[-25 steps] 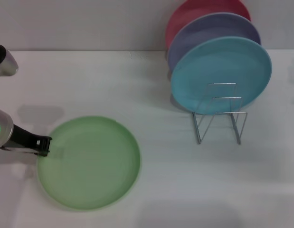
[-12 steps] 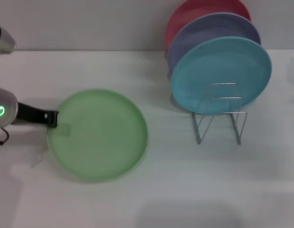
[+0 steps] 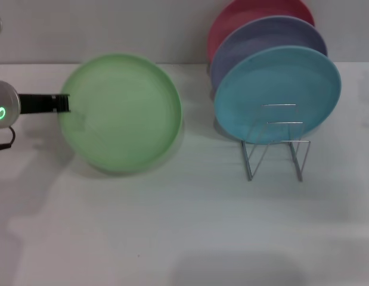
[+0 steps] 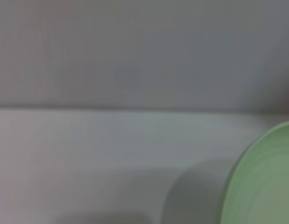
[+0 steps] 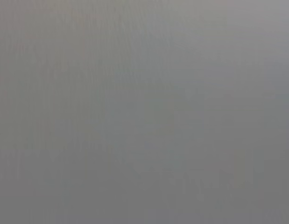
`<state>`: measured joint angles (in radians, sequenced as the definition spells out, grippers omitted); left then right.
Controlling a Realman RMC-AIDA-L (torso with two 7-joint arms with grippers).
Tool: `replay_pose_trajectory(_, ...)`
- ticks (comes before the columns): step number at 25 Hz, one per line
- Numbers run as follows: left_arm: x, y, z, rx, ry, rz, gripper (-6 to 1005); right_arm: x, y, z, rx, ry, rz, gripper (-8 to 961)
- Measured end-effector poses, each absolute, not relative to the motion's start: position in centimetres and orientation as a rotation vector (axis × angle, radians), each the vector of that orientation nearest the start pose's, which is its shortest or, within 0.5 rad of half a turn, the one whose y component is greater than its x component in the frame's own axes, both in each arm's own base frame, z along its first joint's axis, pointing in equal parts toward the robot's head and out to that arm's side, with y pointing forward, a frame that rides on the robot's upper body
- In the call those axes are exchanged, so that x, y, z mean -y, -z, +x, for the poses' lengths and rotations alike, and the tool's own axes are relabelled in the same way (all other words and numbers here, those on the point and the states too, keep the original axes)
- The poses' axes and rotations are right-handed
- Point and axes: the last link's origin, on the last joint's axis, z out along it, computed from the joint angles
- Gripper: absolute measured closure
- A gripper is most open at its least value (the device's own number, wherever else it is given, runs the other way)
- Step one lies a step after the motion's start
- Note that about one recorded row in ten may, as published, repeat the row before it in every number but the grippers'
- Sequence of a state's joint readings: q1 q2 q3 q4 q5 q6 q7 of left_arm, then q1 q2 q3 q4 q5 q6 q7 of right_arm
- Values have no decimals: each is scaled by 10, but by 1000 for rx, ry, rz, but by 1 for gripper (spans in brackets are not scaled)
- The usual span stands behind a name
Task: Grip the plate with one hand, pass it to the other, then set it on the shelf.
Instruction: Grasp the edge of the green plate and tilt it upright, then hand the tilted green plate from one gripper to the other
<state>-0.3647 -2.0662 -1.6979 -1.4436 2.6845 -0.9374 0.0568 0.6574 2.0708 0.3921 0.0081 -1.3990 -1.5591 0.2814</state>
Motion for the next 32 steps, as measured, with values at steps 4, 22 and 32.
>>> replay_pose_trajectory(4, -390, -42, -220, 1136, 241, -1859, 965, -370, -83, 279, -293, -1088, -1117, 370)
replay_pose_trajectory(22, -361, -26, -253, 746, 674, -1591, 964, -367, -87, 285, -271, -1050, -1130, 370)
replay_pose_trajectory(32, -338, -13, -290, 612, 905, -1459, 964, -367, -78, 287, -294, -1031, -1181, 370)
